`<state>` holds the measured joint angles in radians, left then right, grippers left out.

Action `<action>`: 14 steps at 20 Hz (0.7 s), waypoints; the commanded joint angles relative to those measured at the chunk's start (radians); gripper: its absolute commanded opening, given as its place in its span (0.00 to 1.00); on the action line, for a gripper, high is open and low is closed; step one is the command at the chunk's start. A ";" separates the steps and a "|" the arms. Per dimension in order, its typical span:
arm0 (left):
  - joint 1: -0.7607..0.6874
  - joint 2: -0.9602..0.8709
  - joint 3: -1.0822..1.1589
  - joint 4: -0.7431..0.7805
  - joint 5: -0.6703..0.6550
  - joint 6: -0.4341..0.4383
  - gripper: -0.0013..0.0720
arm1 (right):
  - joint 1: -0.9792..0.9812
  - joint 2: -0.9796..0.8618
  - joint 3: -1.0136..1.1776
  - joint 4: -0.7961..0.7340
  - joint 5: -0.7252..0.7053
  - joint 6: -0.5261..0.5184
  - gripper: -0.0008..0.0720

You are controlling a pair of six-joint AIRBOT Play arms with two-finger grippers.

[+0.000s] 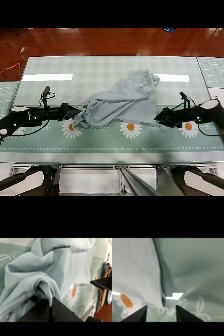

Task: Fold the shirts.

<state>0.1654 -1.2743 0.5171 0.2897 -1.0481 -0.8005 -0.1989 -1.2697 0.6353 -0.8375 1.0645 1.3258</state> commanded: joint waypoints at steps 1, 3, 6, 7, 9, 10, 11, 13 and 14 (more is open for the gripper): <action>-0.002 -0.002 0.003 -0.006 -0.007 0.004 0.04 | 0.109 -0.129 0.095 0.036 -0.060 0.030 0.57; -0.002 -0.002 0.003 -0.006 -0.007 0.004 0.04 | 0.164 -0.205 0.172 0.036 -0.059 0.045 0.57; -0.002 -0.002 0.003 -0.006 -0.007 0.004 0.04 | 0.225 -0.266 0.289 0.035 -0.040 0.034 0.05; -0.001 0.000 0.011 -0.006 -0.012 0.002 0.04 | 0.234 -0.264 0.329 0.034 -0.027 0.021 0.05; 0.020 0.023 0.054 -0.060 -0.063 -0.030 0.04 | 0.227 -0.248 0.449 0.000 0.040 0.024 0.05; 0.036 0.048 0.090 -0.105 -0.082 -0.030 0.04 | 0.216 -0.227 0.527 -0.053 0.069 0.053 0.05; 0.055 0.076 0.138 -0.137 -0.089 -0.040 0.04 | 0.202 -0.204 0.608 -0.087 0.096 0.084 0.05; 0.095 0.135 0.283 -0.148 -0.088 -0.115 0.04 | 0.172 -0.141 0.803 -0.118 0.132 0.098 0.05; 0.114 0.161 0.377 -0.148 -0.087 -0.154 0.04 | 0.158 -0.111 0.906 -0.130 0.138 0.105 0.05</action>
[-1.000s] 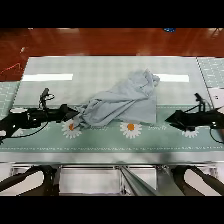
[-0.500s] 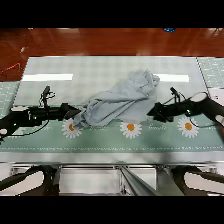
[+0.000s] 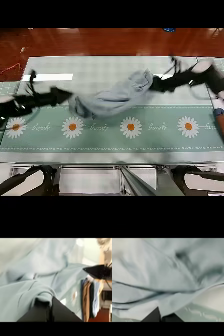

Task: Fold the shirts.

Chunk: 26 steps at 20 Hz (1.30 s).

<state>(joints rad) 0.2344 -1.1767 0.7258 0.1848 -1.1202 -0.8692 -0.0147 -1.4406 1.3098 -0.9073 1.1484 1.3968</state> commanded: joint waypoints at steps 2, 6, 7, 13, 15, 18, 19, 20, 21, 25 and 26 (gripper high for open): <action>0.074 0.098 0.373 -0.042 -0.015 -0.155 0.04 | -0.053 0.121 0.452 -0.095 0.068 0.056 0.05; 0.096 0.127 0.824 0.161 -0.031 -0.336 0.04 | -0.078 0.263 0.733 -0.143 0.076 0.063 0.05; 0.095 0.131 0.937 0.249 -0.055 -0.388 0.04 | -0.078 0.313 0.747 -0.164 0.066 0.063 0.05; 0.096 0.237 1.297 0.490 -0.193 -0.479 0.04 | -0.078 0.587 0.747 -0.294 0.106 0.079 0.05; 0.096 0.319 1.299 0.536 -0.203 -0.479 0.04 | -0.078 0.642 0.747 -0.322 0.167 0.096 0.05; 0.095 0.418 1.299 0.607 -0.243 -0.480 0.04 | -0.078 0.690 0.747 -0.335 0.267 0.103 0.05; 0.095 0.446 1.294 0.617 -0.254 -0.481 0.04 | -0.078 0.697 0.747 -0.345 0.300 0.104 0.05; 0.094 0.468 1.286 0.621 -0.259 -0.496 0.04 | -0.078 0.703 0.747 -0.362 0.335 0.114 0.05; 0.093 0.486 1.273 0.630 -0.264 -0.498 0.04 | -0.078 0.703 0.747 -0.368 0.367 0.120 0.05; 0.077 0.502 1.146 0.650 -0.285 -0.514 0.04 | -0.078 0.705 0.623 -0.350 0.395 0.122 0.05; 0.077 0.499 1.077 0.650 -0.284 -0.517 0.04 | -0.078 0.705 0.564 -0.340 0.381 0.121 0.05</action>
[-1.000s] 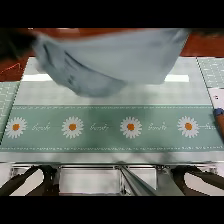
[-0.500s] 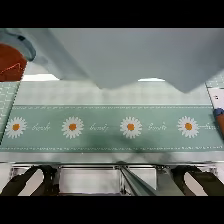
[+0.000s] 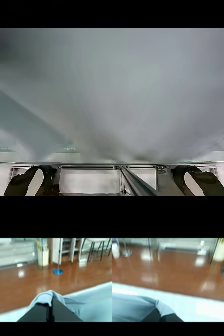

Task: Fold the shirts.

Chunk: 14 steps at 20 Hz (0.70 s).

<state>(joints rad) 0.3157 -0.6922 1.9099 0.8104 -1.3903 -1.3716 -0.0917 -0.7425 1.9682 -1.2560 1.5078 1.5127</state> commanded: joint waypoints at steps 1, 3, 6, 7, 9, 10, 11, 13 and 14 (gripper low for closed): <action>-0.004 0.011 -0.184 0.024 -0.013 -0.014 0.04 | -0.001 0.007 -0.164 0.022 -0.005 0.001 0.05; -0.005 -0.009 -0.367 0.018 -0.001 -0.013 0.04 | 0.000 0.005 -0.349 0.053 -0.107 -0.013 0.05; -0.005 -0.073 -0.653 -0.017 0.114 0.073 0.04 | 0.000 -0.050 -0.610 0.062 -0.257 -0.019 0.05; -0.007 -0.104 -0.748 -0.019 0.206 0.147 0.04 | 0.000 -0.090 -0.683 0.063 -0.323 -0.025 0.05; -0.035 -0.188 -0.885 -0.046 0.418 0.169 0.04 | 0.000 -0.205 -0.757 0.064 -0.452 -0.031 0.05; -0.063 -0.253 -0.912 -0.059 0.509 0.193 0.04 | 0.000 -0.278 -0.756 0.073 -0.501 -0.036 0.05; -0.097 -0.323 -0.908 -0.072 0.573 0.211 0.04 | 0.000 -0.353 -0.752 0.104 -0.566 -0.053 0.05; -0.169 -0.475 -0.854 -0.113 0.703 0.246 0.04 | -0.001 -0.507 -0.698 0.135 -0.646 -0.066 0.05; -0.199 -0.549 -0.805 -0.113 0.756 0.246 0.04 | -0.001 -0.583 -0.651 0.141 -0.654 -0.066 0.05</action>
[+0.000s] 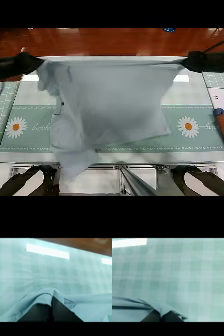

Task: Fold the shirts.

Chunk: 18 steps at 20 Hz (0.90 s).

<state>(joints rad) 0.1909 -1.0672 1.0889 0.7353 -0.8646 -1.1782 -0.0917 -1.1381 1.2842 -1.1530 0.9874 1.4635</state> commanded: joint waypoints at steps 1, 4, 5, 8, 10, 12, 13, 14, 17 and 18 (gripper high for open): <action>-0.098 -0.253 0.080 -0.037 0.266 0.052 0.04 | -0.001 -0.266 0.092 0.055 -0.133 -0.016 0.05; -0.141 -0.452 0.290 -0.040 0.230 0.048 0.04 | -0.001 -0.447 0.240 0.157 -0.137 -0.016 0.05; -0.149 -0.500 0.347 -0.040 0.194 0.048 0.04 | -0.001 -0.493 0.278 0.204 -0.140 -0.015 0.05; -0.150 -0.565 0.431 -0.038 0.088 0.040 0.52 | -0.005 -0.548 0.313 0.281 -0.181 0.014 0.57; -0.112 -0.560 0.463 0.029 -0.005 0.031 0.71 | -0.043 -0.539 0.328 0.279 -0.148 0.011 0.57; -0.025 -0.554 0.546 0.157 -0.170 -0.137 0.71 | -0.120 -0.514 0.362 0.231 -0.012 -0.014 0.57; 0.028 -0.551 0.583 0.209 -0.274 -0.214 0.71 | -0.163 -0.492 0.368 0.203 0.064 -0.013 0.57; 0.088 -0.545 0.606 0.261 -0.385 -0.316 0.71 | -0.211 -0.466 0.368 0.162 0.150 -0.019 0.57; 0.225 -0.492 0.554 0.327 -0.605 -0.339 0.71 | -0.317 -0.376 0.301 -0.016 0.316 -0.005 0.57; 0.255 -0.453 0.490 0.340 -0.626 -0.307 0.71 | -0.349 -0.330 0.227 -0.068 0.319 0.016 0.56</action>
<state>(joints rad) 0.3397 -1.5715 1.6279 0.9825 -1.2694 -1.4387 -0.3473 -1.5501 1.5936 -1.0653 1.1614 1.4525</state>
